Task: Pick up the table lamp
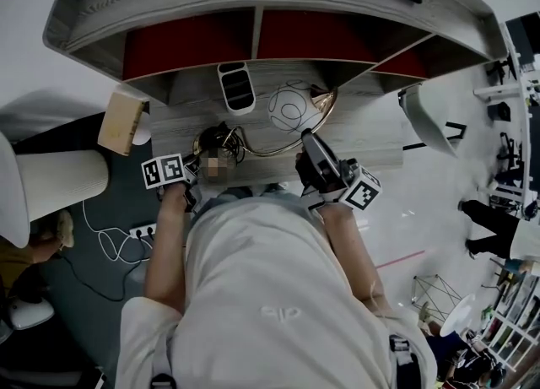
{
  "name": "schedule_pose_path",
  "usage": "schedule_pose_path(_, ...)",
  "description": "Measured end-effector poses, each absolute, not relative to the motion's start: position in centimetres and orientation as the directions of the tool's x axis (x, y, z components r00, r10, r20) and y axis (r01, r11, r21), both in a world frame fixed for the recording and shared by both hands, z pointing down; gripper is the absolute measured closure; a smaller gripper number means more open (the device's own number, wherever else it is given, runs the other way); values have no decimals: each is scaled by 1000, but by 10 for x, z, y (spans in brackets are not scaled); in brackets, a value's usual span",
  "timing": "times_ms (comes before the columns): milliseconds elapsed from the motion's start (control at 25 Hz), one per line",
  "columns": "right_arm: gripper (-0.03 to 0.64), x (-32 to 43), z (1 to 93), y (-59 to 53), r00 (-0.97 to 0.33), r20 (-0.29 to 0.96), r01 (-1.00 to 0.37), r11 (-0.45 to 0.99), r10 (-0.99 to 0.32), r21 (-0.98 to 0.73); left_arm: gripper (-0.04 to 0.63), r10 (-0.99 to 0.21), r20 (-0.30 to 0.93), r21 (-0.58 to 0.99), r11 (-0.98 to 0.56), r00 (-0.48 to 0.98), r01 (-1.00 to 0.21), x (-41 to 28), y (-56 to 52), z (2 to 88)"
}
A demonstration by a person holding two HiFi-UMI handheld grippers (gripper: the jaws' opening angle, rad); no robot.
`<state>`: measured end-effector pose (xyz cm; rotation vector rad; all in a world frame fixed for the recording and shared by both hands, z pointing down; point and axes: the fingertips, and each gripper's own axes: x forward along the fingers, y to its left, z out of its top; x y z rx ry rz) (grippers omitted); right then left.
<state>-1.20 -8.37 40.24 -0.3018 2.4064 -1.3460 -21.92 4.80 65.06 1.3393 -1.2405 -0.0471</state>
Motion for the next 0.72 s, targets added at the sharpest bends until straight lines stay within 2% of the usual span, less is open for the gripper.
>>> schedule_pose_path(720,551,-20,400,-85,-923,-211,15,521,-321,-854,453,-658,633,734,345,407,-585,-224,53,648)
